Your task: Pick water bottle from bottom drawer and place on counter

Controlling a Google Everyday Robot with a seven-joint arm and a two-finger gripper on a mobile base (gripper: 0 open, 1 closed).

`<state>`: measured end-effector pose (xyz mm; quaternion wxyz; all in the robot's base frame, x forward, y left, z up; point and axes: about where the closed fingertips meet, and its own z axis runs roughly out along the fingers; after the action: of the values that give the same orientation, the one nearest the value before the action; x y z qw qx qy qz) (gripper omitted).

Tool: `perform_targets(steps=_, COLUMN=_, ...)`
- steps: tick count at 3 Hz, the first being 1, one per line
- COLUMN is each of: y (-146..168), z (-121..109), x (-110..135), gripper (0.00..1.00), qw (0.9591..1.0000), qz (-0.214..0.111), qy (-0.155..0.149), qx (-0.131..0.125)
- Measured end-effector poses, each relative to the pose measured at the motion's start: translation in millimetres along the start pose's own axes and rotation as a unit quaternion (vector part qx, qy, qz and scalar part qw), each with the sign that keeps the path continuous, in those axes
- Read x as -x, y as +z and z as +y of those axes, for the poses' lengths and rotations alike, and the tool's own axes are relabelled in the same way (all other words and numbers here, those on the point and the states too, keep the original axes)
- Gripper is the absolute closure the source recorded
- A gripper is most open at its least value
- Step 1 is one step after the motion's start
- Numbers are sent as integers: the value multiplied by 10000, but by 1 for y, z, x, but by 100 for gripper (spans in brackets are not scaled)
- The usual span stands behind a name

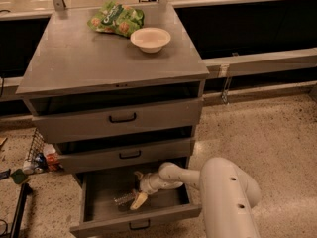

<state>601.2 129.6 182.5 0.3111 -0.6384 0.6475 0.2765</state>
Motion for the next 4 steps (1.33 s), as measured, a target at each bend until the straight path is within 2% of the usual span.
perform_targets(steps=2, y=32, z=-7, x=-16, gripper=1, qw=9998, qz=87, qy=-48, qx=150)
perform_targets(steps=4, y=47, z=-5, x=-24, gripper=46, qw=9995, qz=39, qy=0, qx=304)
